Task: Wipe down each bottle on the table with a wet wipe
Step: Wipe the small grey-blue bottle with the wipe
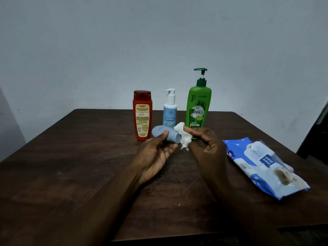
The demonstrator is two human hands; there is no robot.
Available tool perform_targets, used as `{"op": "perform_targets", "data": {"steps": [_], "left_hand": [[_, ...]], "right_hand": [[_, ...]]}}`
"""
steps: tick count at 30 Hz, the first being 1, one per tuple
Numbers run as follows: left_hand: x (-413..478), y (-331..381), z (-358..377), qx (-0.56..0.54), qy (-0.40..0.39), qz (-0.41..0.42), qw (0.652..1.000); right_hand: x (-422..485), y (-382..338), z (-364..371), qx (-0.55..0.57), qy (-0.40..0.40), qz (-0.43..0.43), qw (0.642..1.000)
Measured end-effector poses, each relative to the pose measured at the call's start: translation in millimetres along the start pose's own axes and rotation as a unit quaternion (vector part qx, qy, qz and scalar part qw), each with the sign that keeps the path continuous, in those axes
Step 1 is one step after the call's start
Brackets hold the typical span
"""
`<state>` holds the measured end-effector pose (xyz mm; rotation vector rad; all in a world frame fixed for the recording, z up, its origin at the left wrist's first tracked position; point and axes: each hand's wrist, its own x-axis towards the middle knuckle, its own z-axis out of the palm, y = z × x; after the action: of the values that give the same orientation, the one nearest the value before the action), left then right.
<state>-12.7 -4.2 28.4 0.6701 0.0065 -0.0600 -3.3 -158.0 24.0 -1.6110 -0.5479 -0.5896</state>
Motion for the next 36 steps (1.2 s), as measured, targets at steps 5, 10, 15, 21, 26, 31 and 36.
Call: {"op": "perform_targets", "data": {"steps": [5,10,15,21,26,31,36], "left_hand": [[-2.7,1.2,1.6,-0.006,0.000,-0.001,1.000],[-3.4,3.1,0.4,-0.023,0.000,0.007,1.000],[-4.2,5.6,-1.5,-0.023,0.005,0.026,0.999],[-4.3,3.9,1.2,0.000,-0.009,0.008,1.000],[-3.8,1.1,0.3,0.018,-0.015,0.003,1.000],[-3.6,2.8,-1.2,0.016,-0.003,0.008,1.000],[-3.0,3.8,-2.1,0.007,-0.001,0.013,1.000]], "right_hand": [[-2.0,7.2,2.4,-0.077,-0.035,-0.063,0.994],[-3.9,3.8,4.4,-0.158,-0.018,-0.139,0.977],[-5.4,6.3,4.8,-0.187,-0.025,-0.181,0.965],[-0.2,10.2,0.0,-0.149,0.042,-0.095,0.983],[1.3,10.6,0.0,-0.144,0.046,-0.105,0.983],[-0.9,11.3,-0.2,-0.165,-0.014,-0.157,0.974],[-6.7,7.8,3.3,-0.149,-0.047,-0.202,0.967]]}}
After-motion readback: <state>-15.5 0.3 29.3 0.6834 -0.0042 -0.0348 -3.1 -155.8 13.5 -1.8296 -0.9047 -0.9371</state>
